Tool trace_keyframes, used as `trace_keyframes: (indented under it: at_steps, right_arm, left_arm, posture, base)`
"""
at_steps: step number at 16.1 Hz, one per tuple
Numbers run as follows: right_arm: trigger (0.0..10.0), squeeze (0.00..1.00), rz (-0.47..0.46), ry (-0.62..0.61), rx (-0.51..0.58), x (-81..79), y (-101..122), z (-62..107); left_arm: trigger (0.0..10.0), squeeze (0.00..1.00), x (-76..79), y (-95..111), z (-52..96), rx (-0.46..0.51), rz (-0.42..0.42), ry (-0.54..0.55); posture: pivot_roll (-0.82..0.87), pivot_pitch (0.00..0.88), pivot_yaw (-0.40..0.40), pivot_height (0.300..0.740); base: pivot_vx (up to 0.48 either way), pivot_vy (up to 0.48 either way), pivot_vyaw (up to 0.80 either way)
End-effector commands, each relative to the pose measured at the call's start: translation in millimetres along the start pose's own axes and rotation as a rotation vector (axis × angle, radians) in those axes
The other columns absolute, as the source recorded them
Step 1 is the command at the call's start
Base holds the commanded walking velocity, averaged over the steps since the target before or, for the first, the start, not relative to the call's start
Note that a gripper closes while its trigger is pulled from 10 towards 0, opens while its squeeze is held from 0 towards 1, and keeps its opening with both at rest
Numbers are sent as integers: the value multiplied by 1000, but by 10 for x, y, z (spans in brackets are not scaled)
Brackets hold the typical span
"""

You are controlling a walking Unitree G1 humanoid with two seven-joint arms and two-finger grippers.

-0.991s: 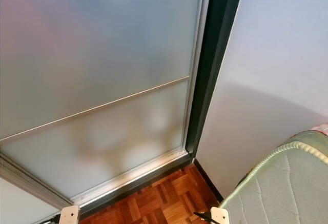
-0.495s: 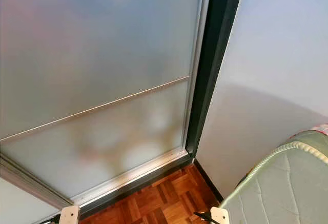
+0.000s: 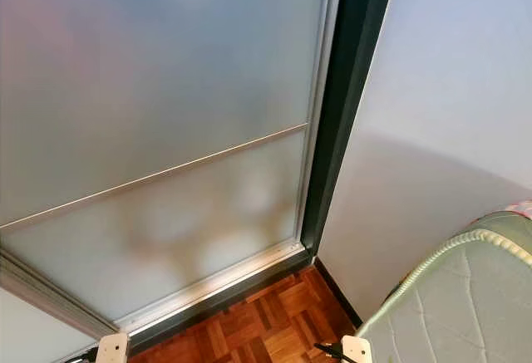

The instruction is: Clean up the room

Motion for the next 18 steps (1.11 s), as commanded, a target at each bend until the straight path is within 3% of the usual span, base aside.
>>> trace_keyframes:
  at_steps: [1, 9, 13, 18]
  right_arm:
    - [10000, 0, -75, -40, -53, 278, -238, 88]
    - [10000, 0, -100, -16, -43, 256, -228, 86]
    - [10000, 0, -91, -22, -42, 291, -222, 91]
    - [10000, 0, -41, -3, -66, 296, -233, 92]
  left_arm:
    - [10000, 0, 81, 211, -64, -51, -199, -68]
    - [10000, 0, 20, 160, -50, -60, -247, -27]
    - [10000, 0, 52, 114, -48, -56, -189, -27]
    - [10000, 0, -109, -65, 23, -92, -160, -5]
  posture:
    - [-73, 0, 51, 740]
    - [-64, 0, 43, 740]
    - [-60, 0, 22, 740]
    - [-56, 0, 11, 740]
  base:
    - [0, 0, 0]
    - [0, 0, 0]
    - [0, 0, 0]
    - [0, 0, -783]
Point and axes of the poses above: a point about 5 cm out from each wrist's last joint towards the gripper, its own z axis pointing back from the gripper into the wrist, its own y axis along the axis of the wrist's last joint, x = y × z, the point moved 3 cm from there along -z, pointing out of the wrist towards the gripper, and after that the axes turned 8 degrees about z, right-handed, at the moved point
